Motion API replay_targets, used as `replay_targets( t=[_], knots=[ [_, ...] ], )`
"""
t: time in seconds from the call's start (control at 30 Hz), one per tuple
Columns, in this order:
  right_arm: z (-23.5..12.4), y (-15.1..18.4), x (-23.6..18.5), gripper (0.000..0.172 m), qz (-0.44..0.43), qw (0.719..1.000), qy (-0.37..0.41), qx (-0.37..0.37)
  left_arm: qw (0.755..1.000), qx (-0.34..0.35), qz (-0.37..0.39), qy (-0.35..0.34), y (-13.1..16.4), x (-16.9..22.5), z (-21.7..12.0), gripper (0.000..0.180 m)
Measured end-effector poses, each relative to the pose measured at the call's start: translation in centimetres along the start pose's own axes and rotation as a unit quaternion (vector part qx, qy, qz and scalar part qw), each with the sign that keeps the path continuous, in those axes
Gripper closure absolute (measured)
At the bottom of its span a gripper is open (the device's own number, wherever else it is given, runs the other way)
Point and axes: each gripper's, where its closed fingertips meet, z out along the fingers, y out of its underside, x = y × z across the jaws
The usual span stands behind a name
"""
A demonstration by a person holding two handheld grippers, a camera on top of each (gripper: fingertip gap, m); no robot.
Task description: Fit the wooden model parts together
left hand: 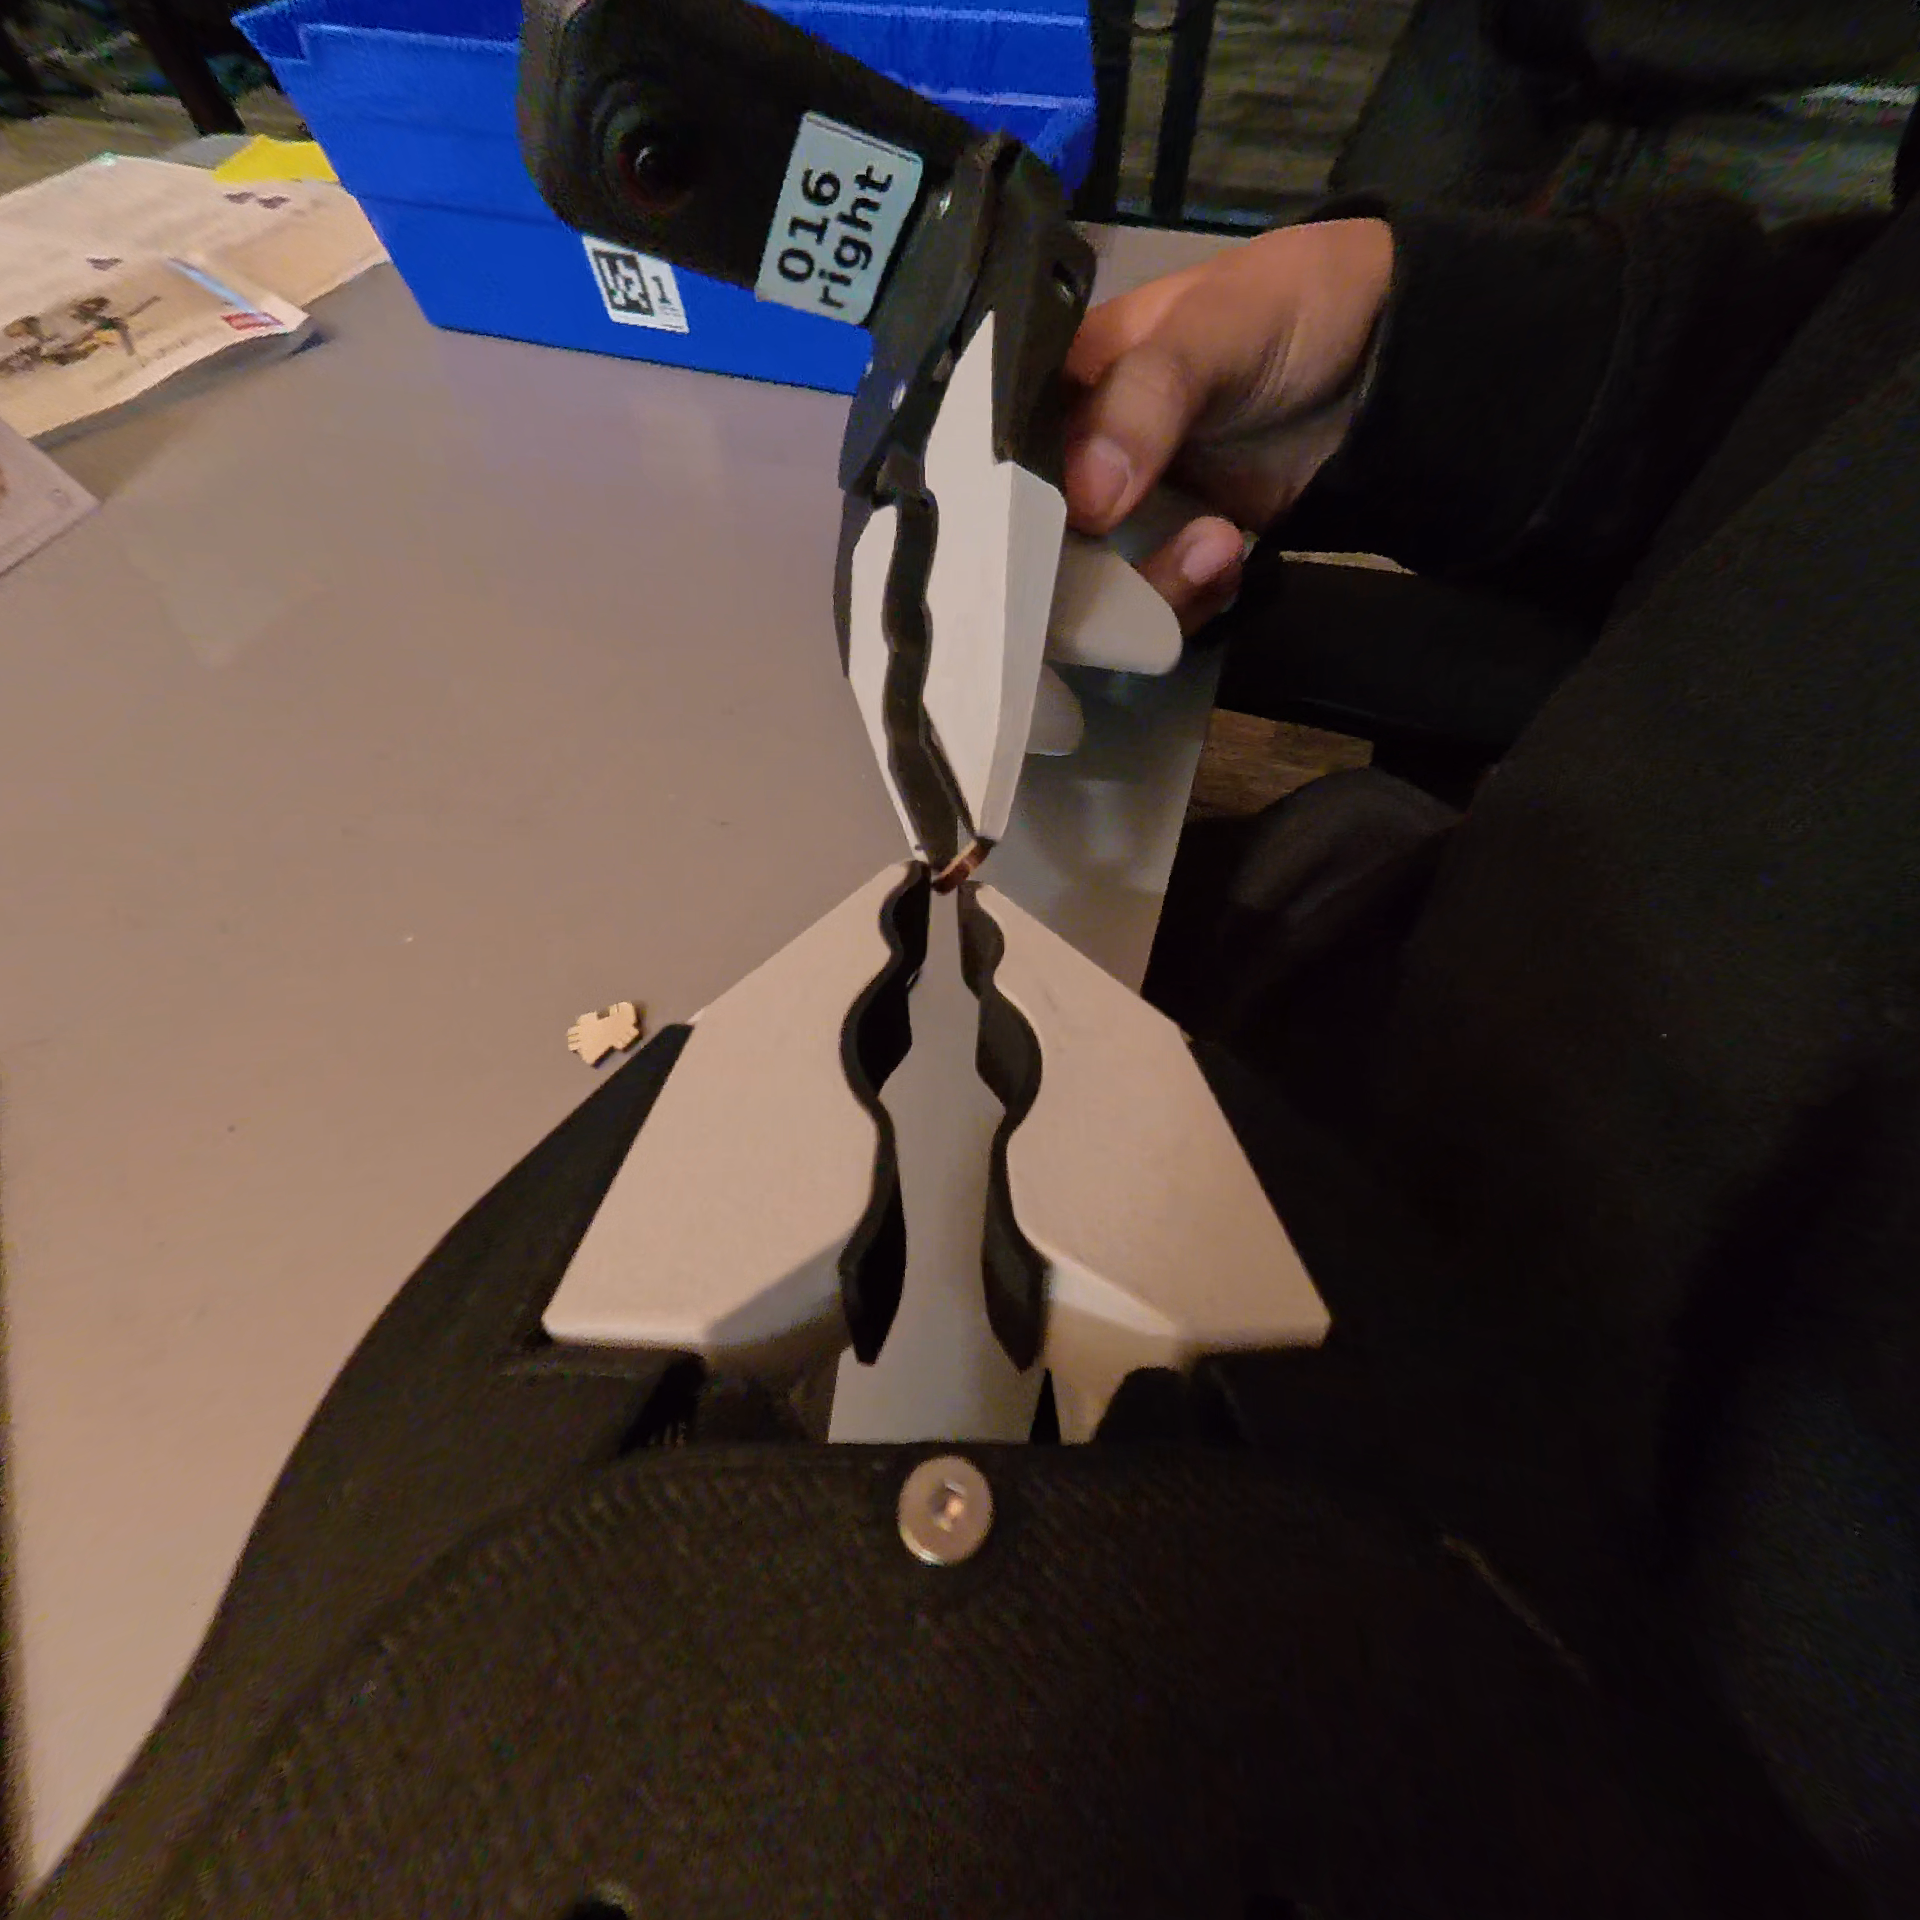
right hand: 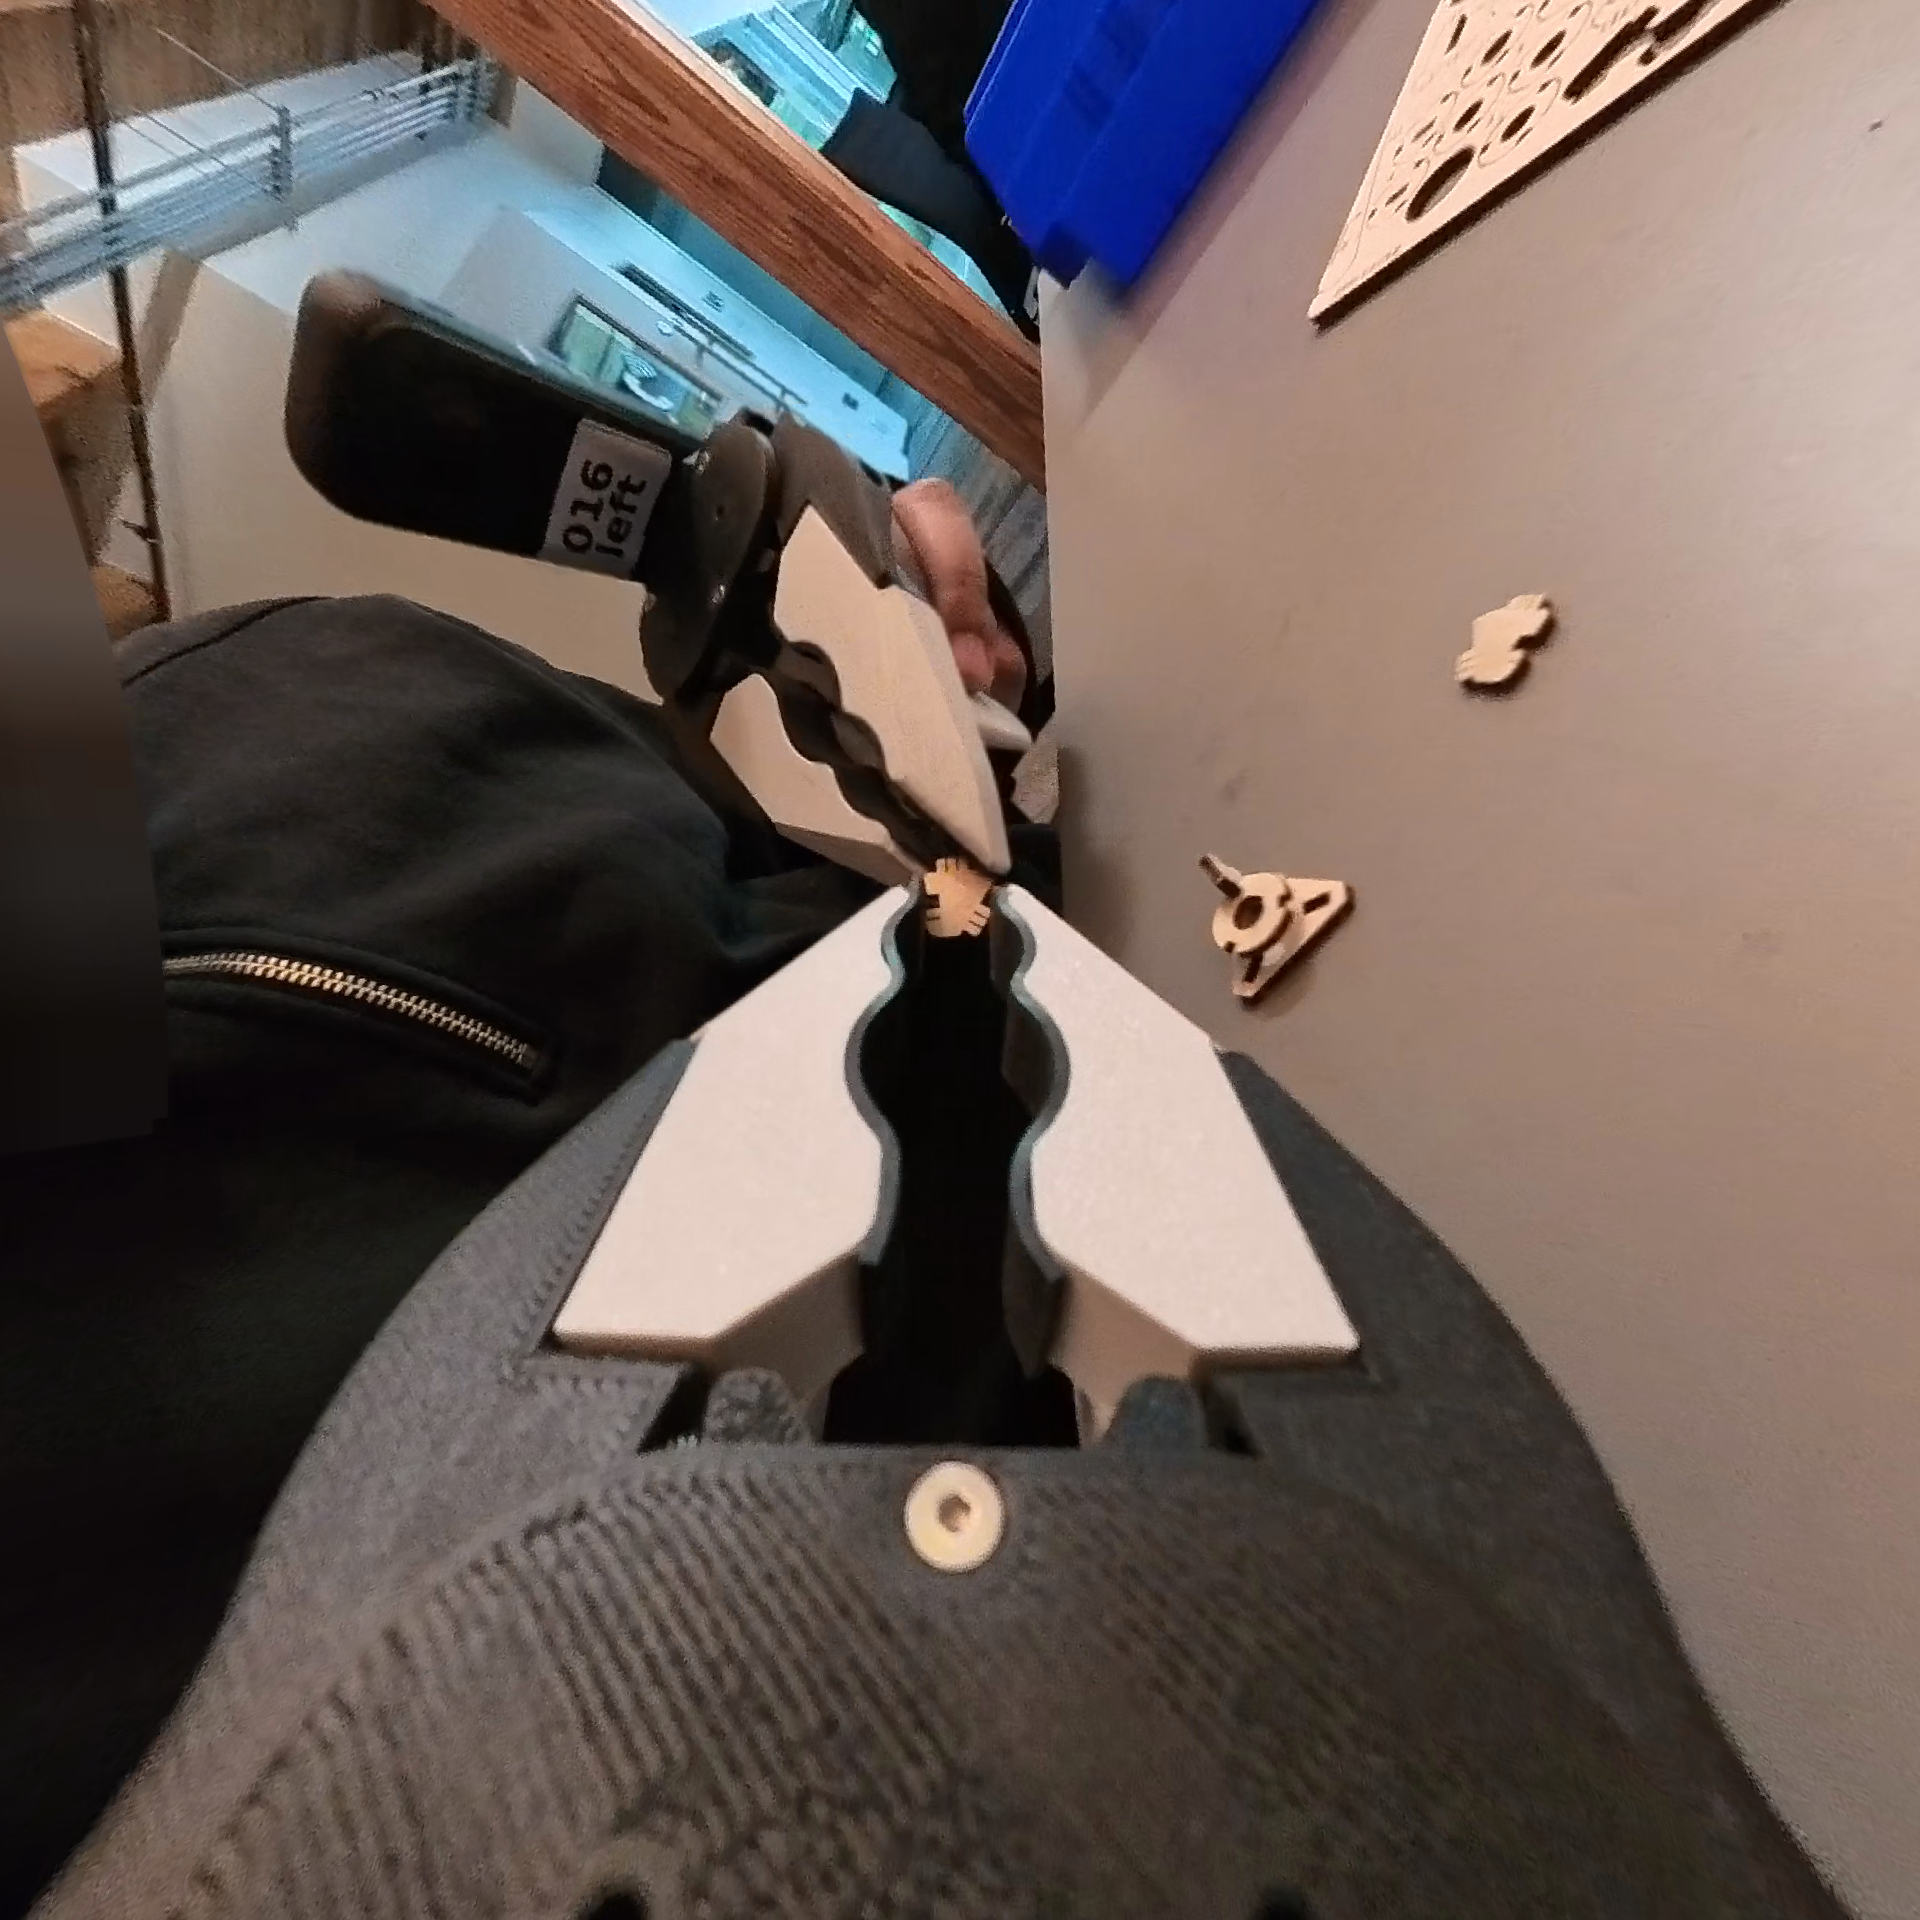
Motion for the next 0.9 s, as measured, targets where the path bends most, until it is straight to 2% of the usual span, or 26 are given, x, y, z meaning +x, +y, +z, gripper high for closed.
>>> replay_targets(
  t=[0.07,0.1,0.17,0.3,0.4,0.47,0.53,0.8,0.9],
  knots=[
    [-0.1,0.0,-0.1,0.163,0.010,1.000,-0.009,0.000,1.000,-0.006,0.004,0.007,0.2,0.2,0.1,0.178],
    [-0.2,-0.2,-0.3,0.172,0.013,1.000,-0.020,0.006,1.000,-0.013,0.001,0.015,0.4,0.3,0.1,0.179],
    [-0.5,-0.9,-0.4,0.172,0.014,0.999,-0.030,0.029,0.999,-0.012,-0.017,0.025,0.5,0.4,0.2,0.179],
    [-1.8,-2.7,-1.1,0.142,-0.056,0.995,-0.018,0.085,0.994,0.021,-0.098,0.052,-0.3,-0.1,-0.1,0.179],
    [-2.7,-3.6,-1.8,0.145,-0.175,0.978,0.037,0.106,0.968,0.080,-0.210,0.113,-1.6,-0.3,-0.7,0.180],
    [-2.5,-3.2,-1.6,0.148,-0.234,0.965,0.081,0.083,0.940,0.122,-0.276,0.159,-2.4,-0.5,-1.3,0.180],
    [-1.9,-2.8,-1.4,0.152,-0.261,0.957,0.108,0.060,0.920,0.149,-0.312,0.187,-2.9,-0.7,-1.6,0.180],
    [-0.5,-2.6,-2.0,0.167,-0.269,0.958,0.090,0.049,0.910,0.157,-0.325,0.202,-3.1,-0.3,-1.4,0.180],
    [-0.5,-2.6,-2.1,0.167,-0.263,0.960,0.088,0.047,0.905,0.171,-0.331,0.207,-3.4,-0.4,-1.8,0.180]
  ],
)
